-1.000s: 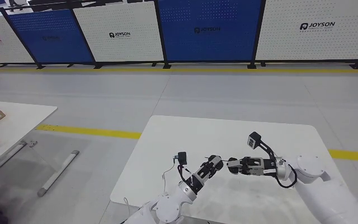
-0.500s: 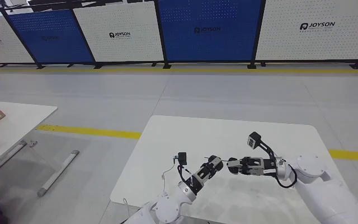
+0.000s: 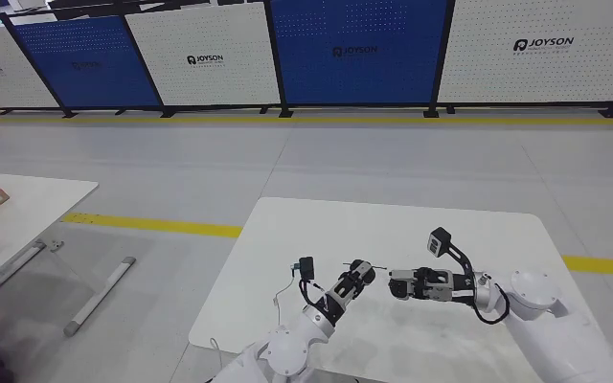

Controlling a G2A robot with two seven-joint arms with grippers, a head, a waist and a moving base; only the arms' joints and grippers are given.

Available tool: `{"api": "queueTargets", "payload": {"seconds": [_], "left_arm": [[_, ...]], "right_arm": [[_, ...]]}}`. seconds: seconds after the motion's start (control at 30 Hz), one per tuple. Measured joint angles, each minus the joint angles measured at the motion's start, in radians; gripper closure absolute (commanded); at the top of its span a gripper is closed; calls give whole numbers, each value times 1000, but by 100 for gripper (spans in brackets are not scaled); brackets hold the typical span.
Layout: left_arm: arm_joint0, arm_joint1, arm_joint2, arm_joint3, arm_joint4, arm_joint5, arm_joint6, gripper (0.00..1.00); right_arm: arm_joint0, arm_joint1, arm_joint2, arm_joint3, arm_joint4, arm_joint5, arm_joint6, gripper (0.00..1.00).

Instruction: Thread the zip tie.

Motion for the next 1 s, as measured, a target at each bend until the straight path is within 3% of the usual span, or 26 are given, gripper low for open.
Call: {"api": "queueTargets", "payload": {"seconds": [0.1,0.2,0.83,1.0], "left_arm": [[-1,-2,-9,0,4,57,17,100],[0,-3,-13,2,18,86,27,100],[3,-9,-18,0,-11,91,20,100],[11,-12,-47,-43,-76,100,10,100]], "right_arm": [[-19,8,32,-10,5,-7,-8,0],[-43,18,67,-29,0,-11,-8,0],[-62,24,87,-43,-1,-14,-3,0],[-62,24,87,-43,-1,-14,-3,0]]}}
